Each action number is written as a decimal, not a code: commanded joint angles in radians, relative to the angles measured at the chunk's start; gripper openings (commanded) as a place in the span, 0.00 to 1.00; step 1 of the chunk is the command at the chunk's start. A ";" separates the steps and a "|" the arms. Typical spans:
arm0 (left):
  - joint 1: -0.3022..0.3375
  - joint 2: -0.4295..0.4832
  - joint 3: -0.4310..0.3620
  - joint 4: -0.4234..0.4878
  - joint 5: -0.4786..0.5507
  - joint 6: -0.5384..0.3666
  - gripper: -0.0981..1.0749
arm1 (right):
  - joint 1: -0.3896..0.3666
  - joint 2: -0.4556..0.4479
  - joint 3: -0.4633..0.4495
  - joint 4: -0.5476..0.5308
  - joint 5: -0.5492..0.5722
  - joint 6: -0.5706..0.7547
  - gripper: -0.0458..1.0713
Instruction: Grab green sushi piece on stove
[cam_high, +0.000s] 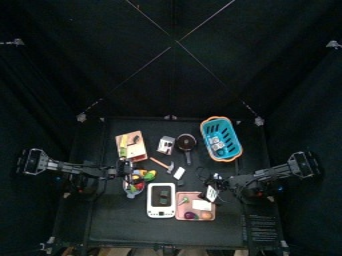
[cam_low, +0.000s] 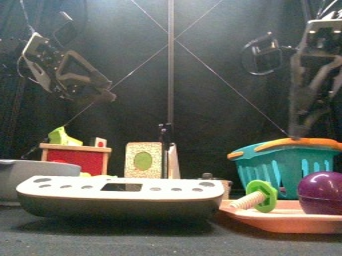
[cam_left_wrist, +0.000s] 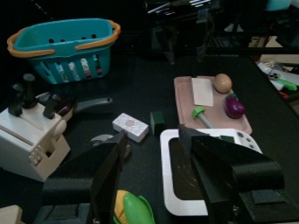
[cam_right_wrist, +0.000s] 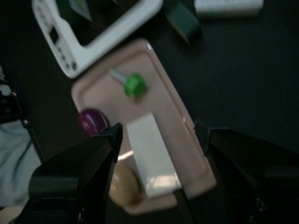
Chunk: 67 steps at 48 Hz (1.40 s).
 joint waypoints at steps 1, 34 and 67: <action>0.000 -0.002 -0.005 0.002 -0.005 0.002 0.82 | -0.025 0.049 -0.051 -0.095 -0.144 0.002 0.90; 0.002 -0.051 0.035 0.002 -0.005 0.000 0.82 | -0.054 0.508 -0.437 -0.344 -0.141 -0.014 0.89; 0.005 -0.051 0.038 0.002 -0.005 0.000 0.82 | -0.038 0.589 -0.503 -0.344 -0.123 -0.012 0.89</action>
